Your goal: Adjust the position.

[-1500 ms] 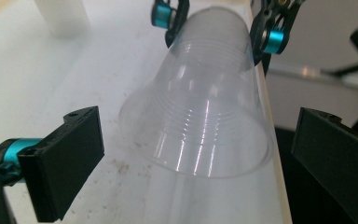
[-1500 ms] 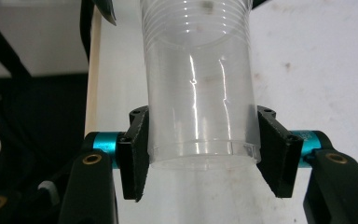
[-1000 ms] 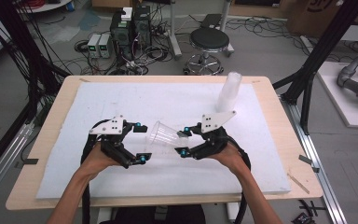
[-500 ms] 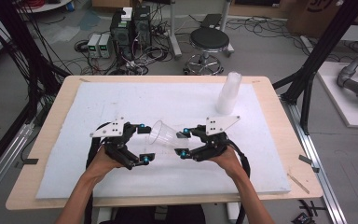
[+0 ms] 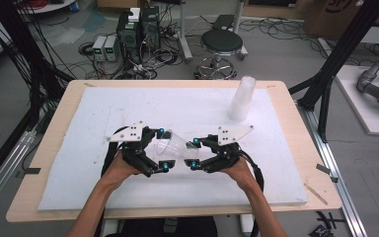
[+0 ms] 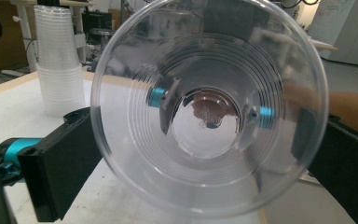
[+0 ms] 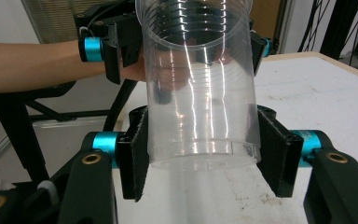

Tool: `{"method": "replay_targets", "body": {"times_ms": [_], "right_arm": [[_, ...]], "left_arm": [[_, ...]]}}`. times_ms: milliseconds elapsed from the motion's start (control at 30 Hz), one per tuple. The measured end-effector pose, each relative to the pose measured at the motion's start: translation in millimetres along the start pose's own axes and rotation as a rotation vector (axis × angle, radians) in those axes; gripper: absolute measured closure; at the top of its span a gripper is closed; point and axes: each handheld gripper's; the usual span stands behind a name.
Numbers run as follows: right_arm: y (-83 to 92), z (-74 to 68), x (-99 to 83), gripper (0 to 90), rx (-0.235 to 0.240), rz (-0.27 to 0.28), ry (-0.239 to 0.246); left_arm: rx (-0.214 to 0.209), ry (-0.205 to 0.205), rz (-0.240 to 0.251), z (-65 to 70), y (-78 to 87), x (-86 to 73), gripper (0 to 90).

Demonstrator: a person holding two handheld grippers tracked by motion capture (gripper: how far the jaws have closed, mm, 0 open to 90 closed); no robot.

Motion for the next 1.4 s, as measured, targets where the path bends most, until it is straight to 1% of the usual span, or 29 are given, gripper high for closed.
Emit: {"method": "replay_targets", "body": {"times_ms": [67, 133, 200, 300, 433, 667, 867, 1167, 1200, 1233, 1267, 1300, 1367, 1400], "right_arm": [[0.4, 0.0, -0.7, 42.7, 0.003, 0.005, -0.007], [0.2, 0.6, -1.3, 42.7, 0.012, 0.012, -0.001], [-0.3, 0.8, -1.8, 42.7, 0.015, 0.016, 0.0], [-1.9, 0.6, -2.3, 42.7, 0.024, 0.018, -0.001], [-3.7, 1.0, -2.8, 42.7, 0.026, 0.02, 0.002], [-5.4, 1.8, -3.6, 42.7, 0.035, 0.013, 0.003], [-6.0, 2.3, -4.0, 42.8, 0.043, 0.004, 0.007], [-5.8, 1.9, -3.8, 41.8, 0.04, -0.007, 0.014], [-6.1, 1.6, -3.8, 39.3, 0.036, -0.011, 0.015], [-6.9, 1.5, -4.0, 29.4, 0.035, -0.016, 0.008], [-8.6, 1.0, -4.0, 19.2, 0.017, -0.023, -0.012], [-10.0, 0.8, -4.0, 16.9, -0.011, -0.039, -0.018], [-11.8, -1.2, -5.1, 13.0, -0.026, -0.067, -0.015], [-12.2, -2.2, -5.2, 13.0, -0.044, -0.076, -0.016]], "left_arm": [[-0.008, -0.003, 0.005, -0.6, -1.0, 0.4, 3.9], [-0.02, -0.011, 0.02, -1.2, -1.0, 0.6, 9.5], [-0.022, -0.001, 0.02, -0.9, -2.1, 1.1, 10.1], [-0.029, -0.001, 0.011, -1.0, -3.7, 1.3, 10.1], [-0.037, 0.001, 0.016, -1.2, -3.4, 1.4, 12.2], [-0.051, 0.001, 0.016, -1.8, -3.4, 1.0, 19.5], [-0.06, 0.008, 0.03, -2.8, -1.3, 1.1, 28.6], [-0.062, 0.003, 0.022, -2.3, -1.7, 1.1, 31.6], [-0.059, 0.002, 0.017, -2.2, -1.8, 1.0, 31.5], [-0.058, 0.001, 0.011, -2.4, -1.5, 1.0, 31.5], [-0.058, 0.002, 0.01, -2.7, -1.4, 0.8, 31.5], [-0.057, 0.002, 0.01, -2.8, -1.2, 0.8, 31.5], [-0.055, 0.002, 0.006, -2.9, -0.5, 0.9, 31.5], [-0.054, 0.0, 0.003, -3.0, -0.4, 0.9, 31.5]]}}
Point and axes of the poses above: each handheld gripper's, and its own axes: y roughly backward along the jaws, x roughly out of its top, z roughly to its right, and after that the axes turned 11 degrees about -y, right-handed
